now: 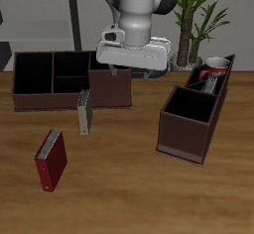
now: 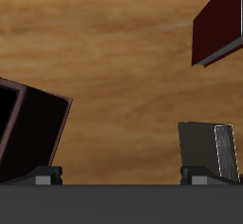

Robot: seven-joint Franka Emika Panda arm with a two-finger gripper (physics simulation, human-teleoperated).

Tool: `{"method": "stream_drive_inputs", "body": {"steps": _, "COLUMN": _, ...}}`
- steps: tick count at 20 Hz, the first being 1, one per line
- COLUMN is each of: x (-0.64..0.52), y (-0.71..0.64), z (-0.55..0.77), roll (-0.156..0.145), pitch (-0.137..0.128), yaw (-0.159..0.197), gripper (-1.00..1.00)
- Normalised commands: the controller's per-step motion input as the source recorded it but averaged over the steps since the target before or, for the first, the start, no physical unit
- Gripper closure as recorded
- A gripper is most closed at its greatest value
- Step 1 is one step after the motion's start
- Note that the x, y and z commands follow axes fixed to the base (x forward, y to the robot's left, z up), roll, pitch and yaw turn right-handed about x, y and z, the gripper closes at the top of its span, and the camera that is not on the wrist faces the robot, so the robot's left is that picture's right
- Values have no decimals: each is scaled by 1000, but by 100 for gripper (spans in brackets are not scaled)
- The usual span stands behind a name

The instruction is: Place the red mug into the left desk caddy's left compartment and place the striped book into the left desk caddy's back compartment and place the red book into the back desk caddy's front compartment

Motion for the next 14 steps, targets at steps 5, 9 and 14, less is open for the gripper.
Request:
{"method": "stream_drive_inputs", "body": {"steps": 5, "x": 139, "y": -977, "z": -9, "roll": -90, "pitch": 7, "yaw": 44, "gripper": -100}}
{"method": "stream_drive_inputs", "body": {"steps": 9, "x": -198, "y": -953, "z": -24, "roll": -26, "pitch": -3, "yaw": -22, "gripper": -100}}
{"method": "stream_drive_inputs", "body": {"steps": 14, "x": -369, "y": -362, "z": -113, "roll": 15, "pitch": -29, "yaw": 32, "gripper": -100}}
